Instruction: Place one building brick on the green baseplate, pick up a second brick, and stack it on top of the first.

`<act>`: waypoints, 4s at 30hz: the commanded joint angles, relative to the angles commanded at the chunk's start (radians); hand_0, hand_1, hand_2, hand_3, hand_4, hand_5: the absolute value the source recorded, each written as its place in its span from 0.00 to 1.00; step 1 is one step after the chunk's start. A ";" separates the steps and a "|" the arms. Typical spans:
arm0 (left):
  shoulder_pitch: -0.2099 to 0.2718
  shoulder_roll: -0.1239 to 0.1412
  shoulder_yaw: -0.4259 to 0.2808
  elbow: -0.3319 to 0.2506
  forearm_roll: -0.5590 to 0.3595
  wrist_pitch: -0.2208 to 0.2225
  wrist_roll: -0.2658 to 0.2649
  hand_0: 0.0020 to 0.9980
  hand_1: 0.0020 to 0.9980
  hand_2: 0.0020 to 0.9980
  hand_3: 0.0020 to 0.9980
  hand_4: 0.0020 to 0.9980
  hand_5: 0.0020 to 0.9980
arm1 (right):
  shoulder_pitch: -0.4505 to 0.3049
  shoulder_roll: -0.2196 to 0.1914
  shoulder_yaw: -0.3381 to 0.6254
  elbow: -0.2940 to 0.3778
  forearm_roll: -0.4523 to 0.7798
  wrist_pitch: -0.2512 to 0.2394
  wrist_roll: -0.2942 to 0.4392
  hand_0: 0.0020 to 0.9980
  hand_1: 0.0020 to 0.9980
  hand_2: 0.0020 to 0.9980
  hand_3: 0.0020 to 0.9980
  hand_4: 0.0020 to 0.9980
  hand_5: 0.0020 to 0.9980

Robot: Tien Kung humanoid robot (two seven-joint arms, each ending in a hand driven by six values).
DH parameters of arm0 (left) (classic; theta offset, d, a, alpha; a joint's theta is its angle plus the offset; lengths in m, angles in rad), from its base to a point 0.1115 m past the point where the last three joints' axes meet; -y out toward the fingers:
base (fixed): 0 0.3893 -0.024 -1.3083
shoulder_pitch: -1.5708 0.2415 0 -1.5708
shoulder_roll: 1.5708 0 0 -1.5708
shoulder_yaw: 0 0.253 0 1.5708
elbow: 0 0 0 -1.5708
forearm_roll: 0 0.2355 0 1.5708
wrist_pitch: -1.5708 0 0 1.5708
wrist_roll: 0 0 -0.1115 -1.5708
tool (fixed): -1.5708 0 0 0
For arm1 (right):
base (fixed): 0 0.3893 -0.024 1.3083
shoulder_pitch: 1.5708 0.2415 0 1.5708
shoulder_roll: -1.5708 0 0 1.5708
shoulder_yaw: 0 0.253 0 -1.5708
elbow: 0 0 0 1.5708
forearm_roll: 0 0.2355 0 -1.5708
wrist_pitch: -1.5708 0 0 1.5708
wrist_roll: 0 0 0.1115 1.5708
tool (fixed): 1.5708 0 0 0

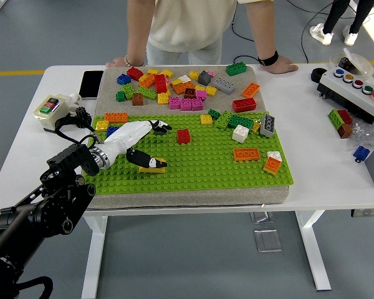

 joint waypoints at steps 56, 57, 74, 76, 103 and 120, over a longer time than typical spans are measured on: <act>0.044 0.037 -0.006 -0.167 -0.036 -0.126 0.018 0.89 0.80 0.78 0.79 1.00 0.25 | -0.008 0.000 0.000 0.000 -0.001 0.002 0.000 0.73 0.64 0.69 0.62 0.92 0.47; 0.048 0.040 -0.006 -0.178 -0.043 -0.133 0.020 0.89 0.80 0.78 0.79 1.00 0.25 | -0.008 0.000 0.001 0.000 -0.001 0.003 0.000 0.73 0.64 0.69 0.62 0.92 0.47; 0.157 0.178 -0.022 -0.365 -0.082 -0.194 0.007 0.95 0.82 0.78 0.62 1.00 0.68 | -0.005 -0.004 0.013 0.000 0.004 0.008 0.006 0.73 0.64 0.69 0.62 0.92 0.48; 0.168 0.180 -0.017 -0.366 -0.065 -0.199 0.004 0.95 0.82 0.78 0.62 1.00 0.68 | -0.005 -0.004 0.014 0.000 0.003 0.009 0.004 0.73 0.64 0.69 0.62 0.92 0.48; 0.188 0.169 -0.009 -0.300 0.000 -0.211 -0.001 1.00 0.89 0.85 0.62 1.00 0.78 | -0.002 -0.004 0.016 0.000 0.003 0.007 -0.006 0.73 0.64 0.69 0.62 0.92 0.47; 0.192 0.157 -0.004 -0.279 0.000 -0.211 0.004 1.00 0.89 0.85 0.62 1.00 0.77 | -0.003 -0.002 0.012 0.000 0.000 0.004 -0.010 0.73 0.64 0.69 0.62 0.92 0.47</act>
